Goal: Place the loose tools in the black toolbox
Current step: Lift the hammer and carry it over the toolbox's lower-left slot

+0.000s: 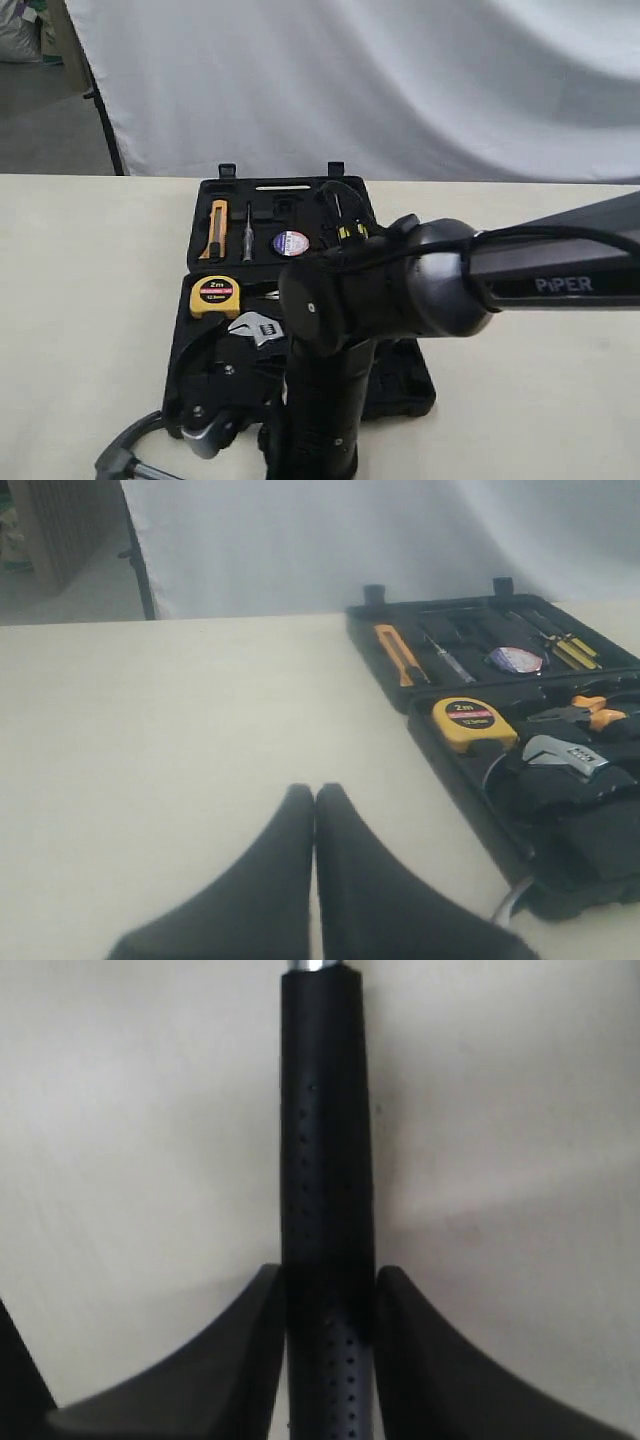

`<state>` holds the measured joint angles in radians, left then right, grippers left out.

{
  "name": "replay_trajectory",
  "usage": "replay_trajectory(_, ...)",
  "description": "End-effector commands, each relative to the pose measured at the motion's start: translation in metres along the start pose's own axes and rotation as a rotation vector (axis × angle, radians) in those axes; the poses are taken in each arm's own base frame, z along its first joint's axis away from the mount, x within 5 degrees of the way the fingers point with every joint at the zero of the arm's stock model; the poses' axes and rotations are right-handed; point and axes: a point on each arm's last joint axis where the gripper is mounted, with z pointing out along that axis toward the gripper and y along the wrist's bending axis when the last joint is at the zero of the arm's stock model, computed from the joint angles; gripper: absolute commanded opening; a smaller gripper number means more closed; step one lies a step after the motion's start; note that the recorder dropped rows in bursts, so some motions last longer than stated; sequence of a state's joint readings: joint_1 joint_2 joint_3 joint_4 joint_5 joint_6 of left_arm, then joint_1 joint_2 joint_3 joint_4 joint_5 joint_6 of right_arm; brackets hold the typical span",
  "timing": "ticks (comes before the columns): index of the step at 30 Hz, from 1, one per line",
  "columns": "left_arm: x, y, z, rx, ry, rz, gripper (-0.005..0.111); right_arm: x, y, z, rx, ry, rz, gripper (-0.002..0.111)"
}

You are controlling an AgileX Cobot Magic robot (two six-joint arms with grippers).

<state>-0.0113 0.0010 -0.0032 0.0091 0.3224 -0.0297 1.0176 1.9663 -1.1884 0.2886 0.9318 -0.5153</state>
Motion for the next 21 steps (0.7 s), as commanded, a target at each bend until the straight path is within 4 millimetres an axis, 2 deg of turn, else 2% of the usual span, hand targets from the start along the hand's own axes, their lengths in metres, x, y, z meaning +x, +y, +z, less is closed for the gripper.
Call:
replay_trajectory(1,0.001,0.0,0.0,0.008,0.0,-0.002,0.0,0.01,-0.009,-0.002,0.054,0.026,-0.065,0.0)
replay_trajectory(5,0.001,0.0,0.0,0.008,0.0,-0.002,0.0,0.011,-0.012,-0.002,0.083,0.042,-0.207,0.0)
replay_trajectory(9,0.001,0.0,0.0,0.008,0.0,-0.002,0.0,0.005,-0.015,-0.002,0.123,-0.016,-0.218,0.0)
replay_trajectory(18,0.001,0.0,0.0,0.008,0.0,-0.002,0.0,0.003,-0.017,-0.002,0.18,-0.019,-0.269,0.0)
replay_trajectory(21,0.001,0.0,0.0,0.008,0.0,-0.002,0.0,0.0,-0.01,-0.001,0.186,-0.024,-0.294,0.009)
